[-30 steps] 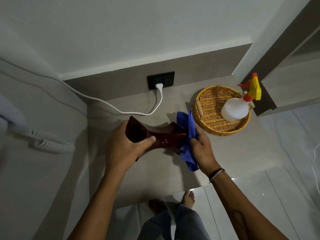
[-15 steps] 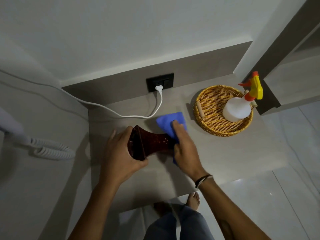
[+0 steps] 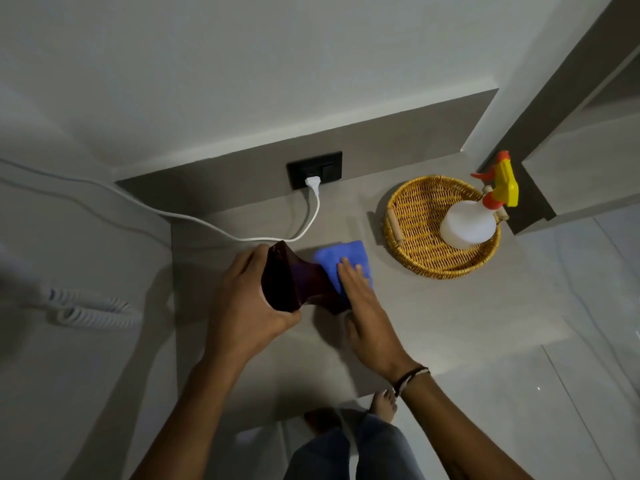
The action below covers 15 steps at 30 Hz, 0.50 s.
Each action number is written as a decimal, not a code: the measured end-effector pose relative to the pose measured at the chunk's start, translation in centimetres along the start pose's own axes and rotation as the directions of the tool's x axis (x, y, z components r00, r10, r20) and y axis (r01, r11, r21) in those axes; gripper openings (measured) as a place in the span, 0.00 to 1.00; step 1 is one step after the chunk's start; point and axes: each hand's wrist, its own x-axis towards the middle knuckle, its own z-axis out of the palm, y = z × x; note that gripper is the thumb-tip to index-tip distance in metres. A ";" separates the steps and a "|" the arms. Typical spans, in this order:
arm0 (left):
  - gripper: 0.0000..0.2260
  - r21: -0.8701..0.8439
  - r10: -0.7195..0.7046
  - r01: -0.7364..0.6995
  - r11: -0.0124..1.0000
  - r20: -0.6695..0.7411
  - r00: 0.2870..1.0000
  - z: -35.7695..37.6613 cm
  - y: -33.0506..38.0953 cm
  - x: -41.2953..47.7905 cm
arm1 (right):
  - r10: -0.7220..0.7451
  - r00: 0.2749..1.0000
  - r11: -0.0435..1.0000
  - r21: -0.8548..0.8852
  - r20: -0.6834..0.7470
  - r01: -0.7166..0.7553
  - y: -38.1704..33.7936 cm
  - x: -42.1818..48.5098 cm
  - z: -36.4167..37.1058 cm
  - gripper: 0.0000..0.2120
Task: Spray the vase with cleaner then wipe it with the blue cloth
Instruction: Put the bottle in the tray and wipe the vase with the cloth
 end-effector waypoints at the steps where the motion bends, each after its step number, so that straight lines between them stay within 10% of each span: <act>1: 0.31 -0.007 -0.013 0.013 1.000 0.007 1.000 0.2 -0.1 0.0 | -0.055 0.998 0.996 0.071 -0.019 0.056 -1.9 -0.2 1.1 0.41; 6: 0.34 -0.034 -0.196 0.198 0.980 0.052 0.979 0.8 -1.1 -0.4 | -0.307 0.948 0.938 0.140 -0.085 0.317 -5.4 -0.7 4.1 0.45; 11: 0.33 0.084 -0.033 0.030 0.996 0.031 0.999 -0.7 -0.1 -0.1 | -0.058 0.998 0.997 -0.055 -0.021 0.056 0.9 -0.6 0.0 0.39; 15: 0.35 0.128 0.007 -0.011 0.992 0.033 0.999 -0.9 1.0 0.5 | 0.158 0.982 0.953 0.276 -0.108 -0.123 1.5 1.1 -4.2 0.33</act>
